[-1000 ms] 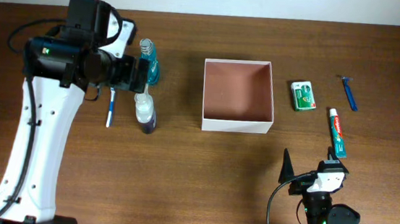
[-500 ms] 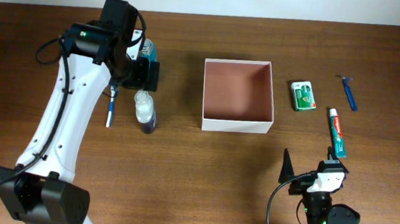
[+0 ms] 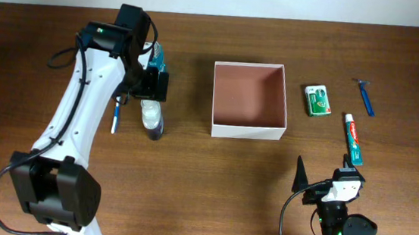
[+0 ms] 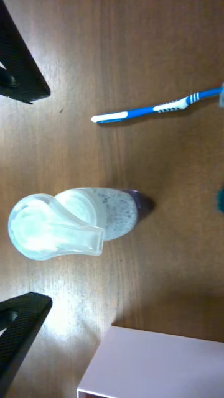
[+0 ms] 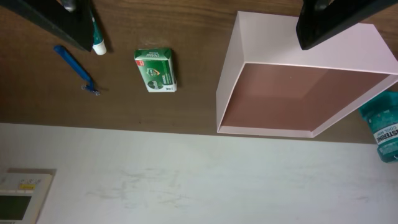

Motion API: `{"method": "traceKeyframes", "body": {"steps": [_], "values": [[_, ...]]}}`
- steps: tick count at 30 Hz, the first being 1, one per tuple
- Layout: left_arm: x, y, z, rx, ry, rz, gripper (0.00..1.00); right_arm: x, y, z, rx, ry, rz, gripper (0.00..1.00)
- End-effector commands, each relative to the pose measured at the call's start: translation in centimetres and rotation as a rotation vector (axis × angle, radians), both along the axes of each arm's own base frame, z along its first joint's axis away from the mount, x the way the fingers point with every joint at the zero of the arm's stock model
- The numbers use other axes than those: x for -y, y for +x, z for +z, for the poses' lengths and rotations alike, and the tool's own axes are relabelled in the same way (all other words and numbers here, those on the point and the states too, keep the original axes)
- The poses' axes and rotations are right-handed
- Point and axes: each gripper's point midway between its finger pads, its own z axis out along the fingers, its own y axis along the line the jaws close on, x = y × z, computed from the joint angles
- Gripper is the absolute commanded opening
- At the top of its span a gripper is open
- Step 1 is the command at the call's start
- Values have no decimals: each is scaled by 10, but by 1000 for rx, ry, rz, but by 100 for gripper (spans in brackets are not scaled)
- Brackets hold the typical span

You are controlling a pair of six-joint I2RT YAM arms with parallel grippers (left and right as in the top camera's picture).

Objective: Pack container
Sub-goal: 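Lower the left gripper around the soap bottle's pump head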

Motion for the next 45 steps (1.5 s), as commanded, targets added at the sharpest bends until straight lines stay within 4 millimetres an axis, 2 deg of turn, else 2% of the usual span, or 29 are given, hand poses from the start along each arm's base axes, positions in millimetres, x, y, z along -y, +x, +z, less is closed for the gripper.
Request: {"method": "traceKeyframes", "body": {"steps": [1, 15, 27, 45], "values": [[3, 3, -2, -7, -16, 11, 100, -1, 0, -1, 1, 0, 1, 99], [14, -1, -10, -43, -41, 8, 100, -1, 0, -1, 0, 1, 1, 99], [7, -9, -41, -166, 19, 13, 100, -1, 0, -1, 1, 1, 1, 99], [10, -1, -43, -138, 14, 9, 100, -1, 0, -1, 0, 1, 1, 99]]}}
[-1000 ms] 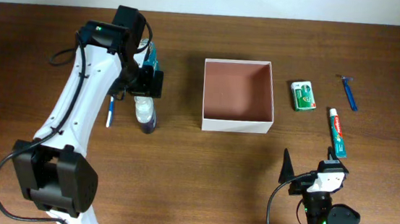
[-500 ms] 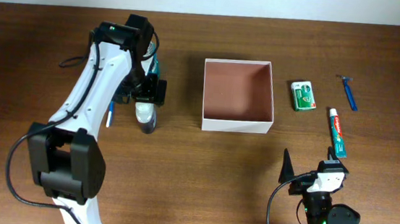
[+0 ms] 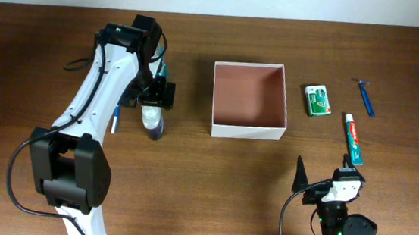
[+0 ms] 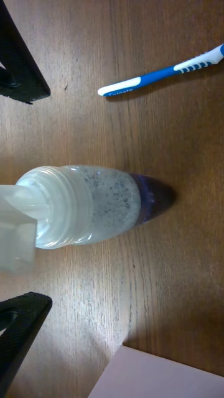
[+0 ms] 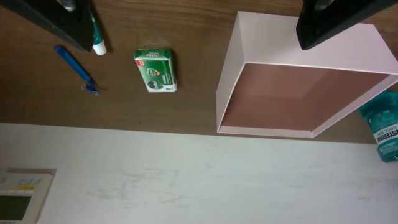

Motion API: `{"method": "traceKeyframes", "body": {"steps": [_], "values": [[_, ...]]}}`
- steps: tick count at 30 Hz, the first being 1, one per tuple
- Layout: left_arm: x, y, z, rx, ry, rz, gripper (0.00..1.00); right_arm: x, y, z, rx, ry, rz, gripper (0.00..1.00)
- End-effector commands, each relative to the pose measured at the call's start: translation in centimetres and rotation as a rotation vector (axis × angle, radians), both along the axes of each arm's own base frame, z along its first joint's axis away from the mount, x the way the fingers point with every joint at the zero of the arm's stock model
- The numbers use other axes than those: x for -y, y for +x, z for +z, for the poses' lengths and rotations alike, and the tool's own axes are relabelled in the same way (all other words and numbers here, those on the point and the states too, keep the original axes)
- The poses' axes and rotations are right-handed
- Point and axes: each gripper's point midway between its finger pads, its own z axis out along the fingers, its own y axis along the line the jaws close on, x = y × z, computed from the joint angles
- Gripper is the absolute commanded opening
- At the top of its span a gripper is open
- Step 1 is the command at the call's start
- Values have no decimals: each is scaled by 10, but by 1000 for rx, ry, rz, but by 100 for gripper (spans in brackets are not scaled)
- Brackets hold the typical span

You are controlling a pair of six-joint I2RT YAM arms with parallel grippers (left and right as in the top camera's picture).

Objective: Pack container
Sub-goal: 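Lower the left gripper around the soap bottle's pump head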

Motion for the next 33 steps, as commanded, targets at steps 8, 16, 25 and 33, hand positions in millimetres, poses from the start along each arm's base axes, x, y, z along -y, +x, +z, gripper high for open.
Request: {"method": "traceKeyframes", "body": {"steps": [8, 16, 25, 33], "values": [[-1, 4, 2, 14, 15, 9, 63, -1, 0, -1, 0, 0, 1, 99], [-2, 4, 2, 16, 23, 9, 53, -1, 0, -1, 0, 0, 1, 99], [-2, 4, 2, 16, 23, 9, 49, -1, 0, -1, 0, 0, 1, 99], [-5, 2, 2, 9, 38, 9, 49, -1, 0, -1, 0, -1, 1, 99]]}}
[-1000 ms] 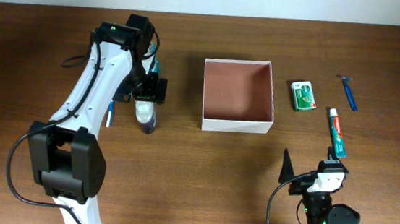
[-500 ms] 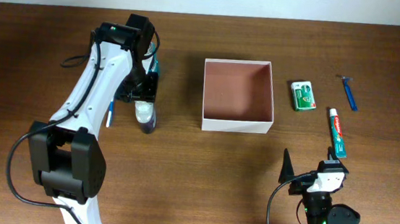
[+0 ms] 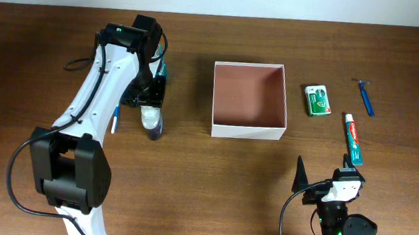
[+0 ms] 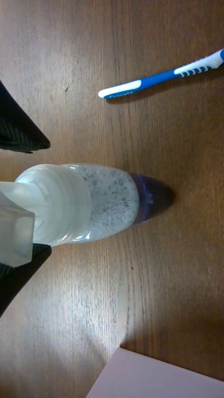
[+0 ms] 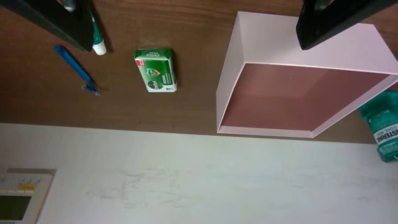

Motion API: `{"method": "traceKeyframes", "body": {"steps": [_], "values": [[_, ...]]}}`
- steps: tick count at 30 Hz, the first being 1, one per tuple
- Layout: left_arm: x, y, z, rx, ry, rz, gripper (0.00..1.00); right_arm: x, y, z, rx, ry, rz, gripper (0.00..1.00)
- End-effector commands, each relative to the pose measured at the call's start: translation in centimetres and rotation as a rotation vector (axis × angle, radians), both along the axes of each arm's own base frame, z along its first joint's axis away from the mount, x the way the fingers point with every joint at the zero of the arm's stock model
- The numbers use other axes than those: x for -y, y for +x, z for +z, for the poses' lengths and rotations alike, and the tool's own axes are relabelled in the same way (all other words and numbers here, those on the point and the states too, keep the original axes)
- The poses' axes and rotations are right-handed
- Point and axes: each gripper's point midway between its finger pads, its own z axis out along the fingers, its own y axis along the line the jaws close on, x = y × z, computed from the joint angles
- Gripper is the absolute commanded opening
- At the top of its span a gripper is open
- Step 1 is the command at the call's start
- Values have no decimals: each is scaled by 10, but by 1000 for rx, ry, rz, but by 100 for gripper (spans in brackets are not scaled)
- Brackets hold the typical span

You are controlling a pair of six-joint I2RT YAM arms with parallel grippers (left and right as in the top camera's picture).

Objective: Pack container
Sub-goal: 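Lower the left gripper around the soap bottle's pump head, then close the left gripper on the soap bottle pump head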

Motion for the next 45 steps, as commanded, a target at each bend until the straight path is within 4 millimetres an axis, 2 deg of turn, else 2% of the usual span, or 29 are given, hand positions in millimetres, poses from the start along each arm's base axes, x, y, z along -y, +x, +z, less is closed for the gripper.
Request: {"method": "traceKeyframes", "body": {"steps": [1, 17, 24, 25, 26, 32, 35, 45], "values": [[-5, 2, 2, 7, 36, -1, 49, -1, 0, -1, 1, 0, 2, 99], [-9, 0, 2, 0, 55, -1, 50, -1, 0, -1, 0, 0, 2, 99], [-4, -1, 2, -6, 26, -1, 51, -1, 0, -1, 0, 0, 2, 99], [-4, -1, 2, -5, 27, -2, 61, -1, 0, -1, 1, 0, 2, 99], [-4, -1, 2, -4, 27, -2, 63, -1, 0, -1, 0, -1, 2, 99], [-4, 1, 2, 3, 28, -12, 61, -1, 0, -1, 1, 0, 2, 99], [-4, 1, 2, 4, 28, -12, 52, -1, 0, -1, 1, -1, 2, 99], [-4, 2, 2, 10, 27, -35, 52, -1, 0, -1, 0, -1, 2, 99]]}}
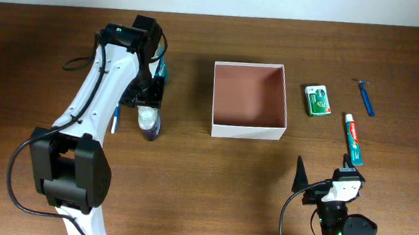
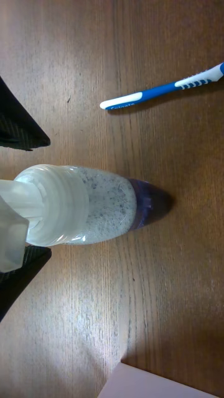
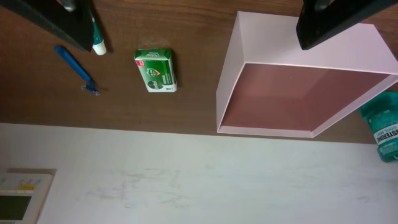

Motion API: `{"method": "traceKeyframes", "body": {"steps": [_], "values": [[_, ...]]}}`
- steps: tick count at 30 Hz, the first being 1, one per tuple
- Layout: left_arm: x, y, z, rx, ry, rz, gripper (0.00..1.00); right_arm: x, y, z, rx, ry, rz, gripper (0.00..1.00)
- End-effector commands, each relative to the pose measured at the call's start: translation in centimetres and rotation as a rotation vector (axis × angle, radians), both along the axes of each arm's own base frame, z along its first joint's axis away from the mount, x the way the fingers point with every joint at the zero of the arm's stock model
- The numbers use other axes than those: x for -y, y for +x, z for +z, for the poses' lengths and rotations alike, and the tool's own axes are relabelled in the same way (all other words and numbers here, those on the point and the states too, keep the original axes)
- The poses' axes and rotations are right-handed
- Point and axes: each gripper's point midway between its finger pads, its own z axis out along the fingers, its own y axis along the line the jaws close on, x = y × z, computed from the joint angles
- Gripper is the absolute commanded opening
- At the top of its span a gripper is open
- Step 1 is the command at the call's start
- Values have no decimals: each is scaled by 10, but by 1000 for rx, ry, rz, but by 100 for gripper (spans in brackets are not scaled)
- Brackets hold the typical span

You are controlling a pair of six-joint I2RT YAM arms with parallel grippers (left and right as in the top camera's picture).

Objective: Pack container
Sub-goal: 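Close the left gripper on the soap bottle pump head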

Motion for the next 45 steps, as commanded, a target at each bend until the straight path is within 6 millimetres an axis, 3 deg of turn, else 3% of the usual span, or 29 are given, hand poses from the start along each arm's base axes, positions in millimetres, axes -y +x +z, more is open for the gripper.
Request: {"method": "traceKeyframes", "body": {"steps": [1, 11, 45], "values": [[2, 3, 2, 11, -7, -21, 52, -1, 0, -1, 0, 0, 2, 99], [4, 11, 18, 48, -14, -21, 46, -1, 0, -1, 0, 0, 2, 99], [8, 2, 18, 10, -41, -21, 47, -1, 0, -1, 0, 0, 2, 99]]}}
